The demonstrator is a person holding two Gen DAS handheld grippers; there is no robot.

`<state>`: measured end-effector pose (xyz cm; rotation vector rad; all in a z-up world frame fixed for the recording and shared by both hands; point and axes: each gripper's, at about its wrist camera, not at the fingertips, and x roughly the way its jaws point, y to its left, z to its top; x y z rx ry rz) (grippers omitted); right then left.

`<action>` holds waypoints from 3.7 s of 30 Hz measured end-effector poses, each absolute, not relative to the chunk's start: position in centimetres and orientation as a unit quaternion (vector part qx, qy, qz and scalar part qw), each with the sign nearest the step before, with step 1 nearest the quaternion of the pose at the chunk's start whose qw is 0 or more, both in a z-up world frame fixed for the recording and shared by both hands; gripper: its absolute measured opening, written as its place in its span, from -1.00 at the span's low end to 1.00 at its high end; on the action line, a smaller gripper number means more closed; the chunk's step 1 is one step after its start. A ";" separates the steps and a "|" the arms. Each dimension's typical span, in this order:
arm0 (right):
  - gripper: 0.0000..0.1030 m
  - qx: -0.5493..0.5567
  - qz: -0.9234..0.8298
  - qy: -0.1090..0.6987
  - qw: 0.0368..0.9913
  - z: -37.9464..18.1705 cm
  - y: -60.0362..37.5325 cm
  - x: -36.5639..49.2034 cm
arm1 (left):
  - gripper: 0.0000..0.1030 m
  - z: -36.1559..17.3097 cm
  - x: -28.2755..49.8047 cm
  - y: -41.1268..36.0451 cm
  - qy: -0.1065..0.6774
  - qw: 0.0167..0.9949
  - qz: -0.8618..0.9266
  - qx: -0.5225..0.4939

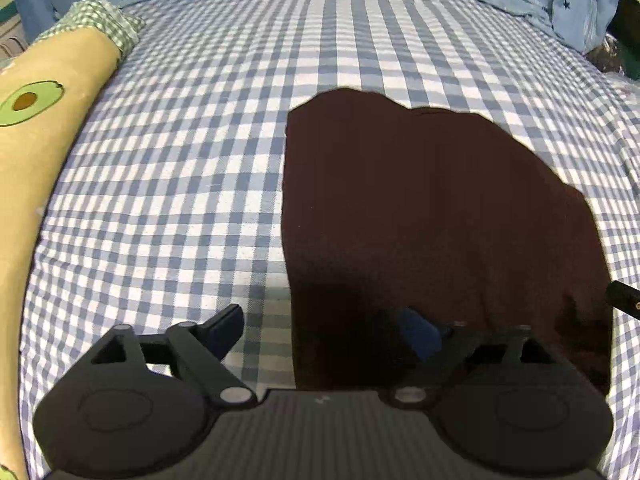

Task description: Fold small clothes

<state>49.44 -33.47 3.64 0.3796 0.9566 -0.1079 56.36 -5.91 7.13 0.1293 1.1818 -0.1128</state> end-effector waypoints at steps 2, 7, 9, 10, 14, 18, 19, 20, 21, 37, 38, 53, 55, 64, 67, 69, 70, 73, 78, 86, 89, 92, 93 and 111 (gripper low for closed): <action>0.74 0.186 -0.050 0.443 0.876 4.8 -33.6 48.6 | 0.91 8.4 55.5 -5.7 0.544 0.836 -0.045 0.052; 0.89 0.176 -0.029 0.401 0.898 8.0 -33.6 46.3 | 0.98 11.3 52.8 -5.4 0.511 0.858 -0.029 0.042; 0.93 0.171 -0.020 0.388 0.906 9.2 -33.5 45.2 | 0.99 12.4 51.3 -5.5 0.501 0.864 -0.021 0.044; 0.94 0.169 -0.015 0.380 0.909 9.9 -33.5 44.5 | 0.99 13.0 50.3 -5.5 0.495 0.868 -0.017 0.046; 0.99 0.156 0.005 0.351 0.923 12.4 -33.3 41.6 | 0.99 14.7 46.6 -5.5 0.475 0.879 -0.001 0.043; 0.99 0.139 0.023 0.331 0.933 14.2 -33.1 37.9 | 0.99 16.0 42.6 -5.1 0.463 0.886 0.017 0.028; 0.99 0.137 0.027 0.328 0.934 14.5 -33.0 37.0 | 0.99 16.3 41.5 -5.0 0.459 0.888 0.021 0.026; 0.99 0.134 0.031 0.324 0.936 14.7 -33.0 36.1 | 0.99 16.5 40.4 -4.9 0.455 0.890 0.023 0.025; 0.99 0.129 0.035 0.320 0.938 14.9 -32.9 35.1 | 0.99 16.7 39.2 -4.8 0.450 0.892 0.027 0.025; 0.99 0.090 0.058 0.313 0.944 14.5 -31.1 24.8 | 0.99 16.7 26.7 -1.0 0.393 0.918 0.048 0.036; 0.99 0.087 0.059 0.315 0.943 14.3 -30.9 24.4 | 0.99 16.6 26.3 -0.8 0.391 0.918 0.049 0.036; 0.99 0.087 0.067 0.348 0.931 12.4 -29.0 21.0 | 0.99 14.8 23.1 -0.3 0.397 0.915 0.050 0.049; 0.99 0.088 0.068 0.348 0.931 12.4 -29.0 21.0 | 0.99 14.7 22.9 -0.3 0.398 0.914 0.051 0.049; 0.99 0.088 0.068 0.349 0.931 12.4 -28.8 21.0 | 0.99 14.7 22.7 0.0 0.400 0.914 0.053 0.047; 0.99 0.087 0.068 0.349 0.930 12.4 -28.7 21.0 | 0.99 14.6 22.7 0.0 0.400 0.914 0.053 0.047; 0.99 0.088 0.068 0.349 0.931 12.4 -28.7 21.0 | 0.99 14.6 22.7 0.0 0.400 0.914 0.053 0.047; 0.99 0.087 0.069 0.349 0.931 12.4 -28.6 21.0 | 0.99 14.6 22.7 0.0 0.401 0.913 0.053 0.047; 0.99 0.087 0.068 0.349 0.931 12.4 -28.6 21.1 | 0.99 14.6 22.7 0.0 0.401 0.913 0.053 0.047; 0.99 0.086 0.068 0.349 0.931 12.3 -28.6 21.1 | 0.99 14.6 22.8 0.0 0.402 0.913 0.053 0.047; 0.99 0.086 0.068 0.349 0.931 12.3 -28.7 21.1 | 0.99 14.6 22.8 0.0 0.402 0.913 0.053 0.047; 0.99 0.086 0.068 0.349 0.930 12.3 -28.6 21.1 | 0.99 14.6 22.9 0.0 0.402 0.913 0.053 0.046; 0.99 0.086 0.069 0.349 0.931 12.3 -28.6 21.1 | 0.99 14.6 22.9 0.0 0.402 0.913 0.054 0.046; 0.99 0.086 0.069 0.349 0.931 12.3 -28.6 21.2 | 0.99 14.6 22.9 0.0 0.402 0.913 0.054 0.046; 0.99 0.085 0.070 0.350 0.930 12.2 -28.3 21.6 | 0.99 14.4 23.0 0.2 0.402 0.913 0.054 0.044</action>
